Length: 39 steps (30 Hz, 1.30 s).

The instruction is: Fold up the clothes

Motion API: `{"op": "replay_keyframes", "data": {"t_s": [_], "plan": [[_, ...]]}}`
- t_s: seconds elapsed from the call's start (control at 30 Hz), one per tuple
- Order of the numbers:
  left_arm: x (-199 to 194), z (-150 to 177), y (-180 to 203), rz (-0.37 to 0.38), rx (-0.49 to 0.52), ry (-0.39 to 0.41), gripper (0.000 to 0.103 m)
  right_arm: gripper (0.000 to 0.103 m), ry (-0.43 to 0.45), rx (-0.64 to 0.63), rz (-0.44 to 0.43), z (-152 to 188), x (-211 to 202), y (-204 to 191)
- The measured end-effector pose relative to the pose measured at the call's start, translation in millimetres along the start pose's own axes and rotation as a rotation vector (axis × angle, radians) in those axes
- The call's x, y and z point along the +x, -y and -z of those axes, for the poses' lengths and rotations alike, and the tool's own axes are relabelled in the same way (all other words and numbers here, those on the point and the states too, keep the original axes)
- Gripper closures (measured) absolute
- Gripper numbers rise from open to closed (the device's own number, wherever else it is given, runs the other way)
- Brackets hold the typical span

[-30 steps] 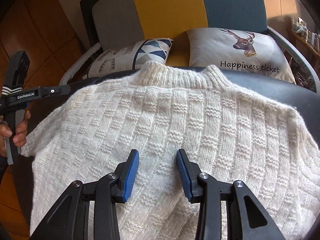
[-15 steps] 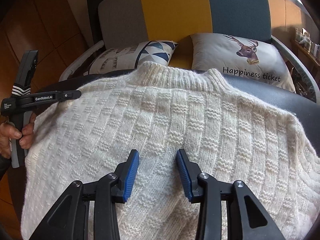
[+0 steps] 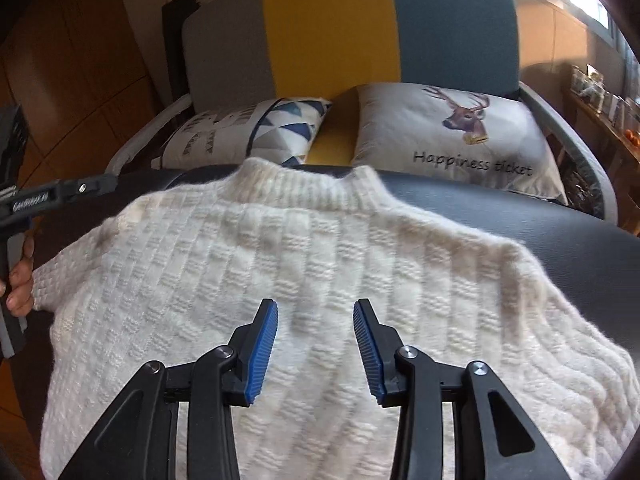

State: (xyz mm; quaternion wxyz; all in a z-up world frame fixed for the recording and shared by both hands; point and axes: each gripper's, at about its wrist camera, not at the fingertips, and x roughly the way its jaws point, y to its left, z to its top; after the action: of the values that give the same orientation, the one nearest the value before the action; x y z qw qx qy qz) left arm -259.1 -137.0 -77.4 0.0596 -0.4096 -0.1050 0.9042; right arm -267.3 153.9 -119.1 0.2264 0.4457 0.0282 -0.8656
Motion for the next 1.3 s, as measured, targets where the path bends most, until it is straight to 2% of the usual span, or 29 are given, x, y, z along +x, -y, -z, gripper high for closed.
{"op": "replay_keyframes", "data": {"t_s": [0.13, 0.23, 0.37, 0.43, 0.5, 0.6, 0.73, 0.83, 1.0, 1.1, 1.2, 1.3], "plan": [[12, 26, 21, -0.012, 0.044, -0.066, 0.076, 0.063, -0.034, 0.135, 0.083, 2, -5, 61], [24, 45, 10, -0.051, -0.007, -0.093, 0.076, 0.063, -0.105, 0.201, 0.112, 11, 4, 96], [23, 50, 1, -0.068, -0.059, -0.074, 0.076, 0.064, -0.11, 0.196, 0.076, 15, -7, 103], [15, 48, 6, -0.067, -0.08, -0.073, 0.077, 0.064, -0.058, 0.258, 0.007, 23, -33, 110], [0, 47, 20, -0.028, -0.081, -0.048, 0.077, 0.064, -0.003, 0.323, -0.065, 32, -59, 116], [-19, 59, 56, 0.048, -0.02, -0.03, 0.077, 0.064, 0.003, 0.329, -0.152, 59, -84, 115], [-28, 91, 122, 0.165, 0.081, -0.076, 0.076, 0.064, -0.003, 0.32, -0.26, 90, -111, 111], [-32, 121, 165, 0.235, 0.14, -0.124, 0.076, 0.064, -0.029, 0.285, -0.258, 93, -108, 103], [-42, 166, 230, 0.361, 0.22, -0.195, 0.076, 0.064, -0.043, 0.269, -0.238, 76, -100, 105], [-38, 181, 264, 0.429, 0.248, -0.239, 0.076, 0.064, -0.087, 0.235, -0.16, 61, -89, 110], [-28, 188, 292, 0.456, 0.281, -0.267, 0.076, 0.064, -0.173, 0.198, -0.154, 56, -71, 114], [-12, 197, 309, 0.474, 0.274, -0.326, 0.075, 0.064, -0.235, 0.157, -0.131, 57, -57, 118]]}}
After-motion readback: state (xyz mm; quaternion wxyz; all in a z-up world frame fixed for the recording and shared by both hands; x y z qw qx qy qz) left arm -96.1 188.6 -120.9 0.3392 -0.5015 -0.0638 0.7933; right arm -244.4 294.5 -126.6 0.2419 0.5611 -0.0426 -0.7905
